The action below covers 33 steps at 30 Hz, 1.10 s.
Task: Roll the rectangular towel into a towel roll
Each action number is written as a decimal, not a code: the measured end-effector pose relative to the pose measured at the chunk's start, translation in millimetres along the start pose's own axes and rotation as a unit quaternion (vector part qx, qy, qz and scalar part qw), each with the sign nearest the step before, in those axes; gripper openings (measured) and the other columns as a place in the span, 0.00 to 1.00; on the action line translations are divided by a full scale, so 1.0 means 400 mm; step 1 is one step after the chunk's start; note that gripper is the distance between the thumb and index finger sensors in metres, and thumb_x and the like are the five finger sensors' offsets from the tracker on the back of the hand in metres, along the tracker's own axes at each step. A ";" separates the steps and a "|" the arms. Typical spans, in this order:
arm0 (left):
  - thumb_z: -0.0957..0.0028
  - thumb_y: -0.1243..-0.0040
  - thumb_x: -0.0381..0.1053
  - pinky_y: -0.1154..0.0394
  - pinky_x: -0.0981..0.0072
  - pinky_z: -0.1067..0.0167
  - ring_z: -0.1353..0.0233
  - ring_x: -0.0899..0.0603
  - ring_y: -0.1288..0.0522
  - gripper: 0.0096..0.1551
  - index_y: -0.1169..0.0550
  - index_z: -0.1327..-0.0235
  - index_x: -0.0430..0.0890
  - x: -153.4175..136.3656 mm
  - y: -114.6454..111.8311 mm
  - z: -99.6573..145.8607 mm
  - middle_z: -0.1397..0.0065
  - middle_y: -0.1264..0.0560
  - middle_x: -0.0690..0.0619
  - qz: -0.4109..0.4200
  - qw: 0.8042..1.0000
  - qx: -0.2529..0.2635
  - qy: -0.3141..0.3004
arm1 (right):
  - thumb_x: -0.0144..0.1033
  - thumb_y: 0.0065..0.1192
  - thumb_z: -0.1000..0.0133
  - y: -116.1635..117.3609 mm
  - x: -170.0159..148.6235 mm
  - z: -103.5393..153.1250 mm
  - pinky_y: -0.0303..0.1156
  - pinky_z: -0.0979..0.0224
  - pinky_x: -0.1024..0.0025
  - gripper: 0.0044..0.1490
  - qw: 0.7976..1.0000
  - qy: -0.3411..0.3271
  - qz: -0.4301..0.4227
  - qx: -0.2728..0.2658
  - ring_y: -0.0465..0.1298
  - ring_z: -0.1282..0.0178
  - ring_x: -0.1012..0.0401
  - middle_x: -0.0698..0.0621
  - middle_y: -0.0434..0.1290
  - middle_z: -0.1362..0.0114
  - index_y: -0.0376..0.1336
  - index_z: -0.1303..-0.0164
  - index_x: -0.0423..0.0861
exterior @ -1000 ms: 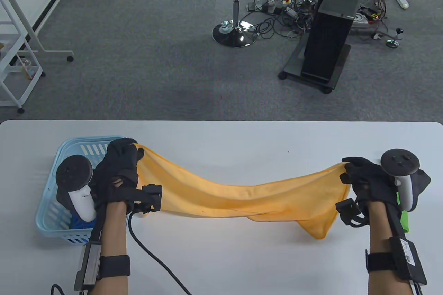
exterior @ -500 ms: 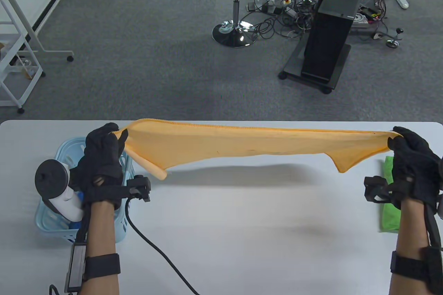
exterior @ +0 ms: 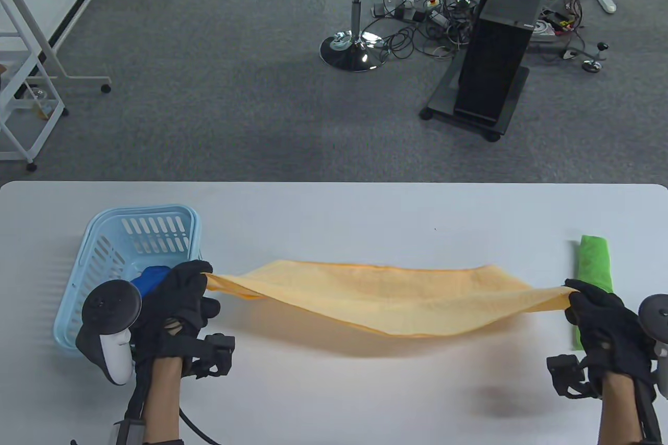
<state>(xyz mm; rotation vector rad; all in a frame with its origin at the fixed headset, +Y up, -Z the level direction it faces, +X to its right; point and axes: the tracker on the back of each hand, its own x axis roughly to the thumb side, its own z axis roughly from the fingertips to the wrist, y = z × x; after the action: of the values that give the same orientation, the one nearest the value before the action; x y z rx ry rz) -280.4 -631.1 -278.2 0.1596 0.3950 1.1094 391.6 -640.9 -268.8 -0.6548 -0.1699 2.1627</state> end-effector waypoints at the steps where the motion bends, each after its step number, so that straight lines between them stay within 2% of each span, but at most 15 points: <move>1: 0.53 0.34 0.45 0.14 0.63 0.76 0.76 0.57 0.10 0.22 0.14 0.45 0.50 0.000 -0.002 -0.001 0.41 0.15 0.37 -0.003 1.000 -0.001 0.002 | 0.43 0.62 0.56 0.002 0.003 -0.002 0.70 0.32 0.48 0.32 1.000 0.001 0.004 0.003 0.80 0.47 0.56 0.45 0.68 0.33 0.74 0.41 0.50; 6: 0.54 0.31 0.47 0.14 0.62 0.77 0.79 0.56 0.10 0.22 0.14 0.45 0.48 -0.001 -0.034 -0.014 0.57 0.11 0.40 -0.080 0.997 -0.002 0.013 | 0.42 0.63 0.57 0.042 -0.003 -0.038 0.74 0.37 0.50 0.31 0.998 0.017 0.060 0.012 0.82 0.57 0.58 0.48 0.74 0.42 0.75 0.43 0.49; 11: 0.56 0.29 0.54 0.14 0.65 0.81 0.84 0.60 0.13 0.23 0.14 0.52 0.44 0.011 -0.079 -0.037 0.69 0.13 0.44 -0.201 0.979 0.003 0.028 | 0.40 0.65 0.57 0.093 -0.022 -0.090 0.76 0.39 0.53 0.31 0.991 0.042 0.127 0.028 0.82 0.63 0.59 0.50 0.76 0.47 0.72 0.43 0.47; 13: 0.57 0.29 0.56 0.14 0.65 0.82 0.85 0.61 0.14 0.24 0.14 0.55 0.43 0.012 -0.098 -0.048 0.71 0.13 0.45 -0.230 0.972 0.003 0.038 | 0.41 0.66 0.58 0.111 -0.028 -0.111 0.76 0.40 0.53 0.31 0.986 0.051 0.154 0.035 0.82 0.64 0.59 0.51 0.77 0.48 0.71 0.43 0.48; 20: 0.55 0.31 0.56 0.14 0.66 0.84 0.88 0.61 0.14 0.23 0.13 0.57 0.42 0.011 -0.149 -0.087 0.73 0.12 0.46 -0.320 0.946 0.005 0.058 | 0.43 0.67 0.59 0.150 -0.049 -0.167 0.78 0.43 0.55 0.30 0.978 0.069 0.194 0.036 0.83 0.68 0.60 0.51 0.79 0.52 0.74 0.46 0.48; 28: 0.53 0.33 0.55 0.14 0.67 0.85 0.88 0.61 0.13 0.22 0.13 0.56 0.41 0.023 -0.191 -0.122 0.74 0.12 0.45 -0.369 0.927 0.003 0.067 | 0.45 0.66 0.60 0.162 -0.064 -0.201 0.79 0.45 0.57 0.30 0.975 0.082 0.206 0.013 0.83 0.72 0.61 0.51 0.80 0.55 0.76 0.49 0.46; 30: 0.53 0.35 0.55 0.14 0.67 0.84 0.87 0.61 0.12 0.23 0.13 0.53 0.42 0.031 -0.205 -0.130 0.71 0.12 0.44 -0.384 0.921 0.010 0.068 | 0.46 0.66 0.59 0.171 -0.056 -0.208 0.79 0.45 0.57 0.31 0.973 0.085 0.213 0.011 0.83 0.72 0.61 0.50 0.81 0.55 0.76 0.49 0.45; 33: 0.51 0.37 0.55 0.14 0.66 0.82 0.83 0.61 0.11 0.27 0.17 0.40 0.45 0.046 -0.223 -0.134 0.55 0.10 0.41 -0.394 0.916 -0.010 0.076 | 0.50 0.65 0.60 0.179 -0.039 -0.207 0.77 0.41 0.54 0.39 0.972 0.090 0.218 0.006 0.84 0.63 0.59 0.48 0.78 0.44 0.71 0.39 0.46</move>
<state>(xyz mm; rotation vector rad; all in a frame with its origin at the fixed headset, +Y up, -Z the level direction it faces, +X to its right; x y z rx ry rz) -219.3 -657.8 -360.2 -0.1070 0.5239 0.3256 391.8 -706.9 -357.7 -0.9478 0.0942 2.4994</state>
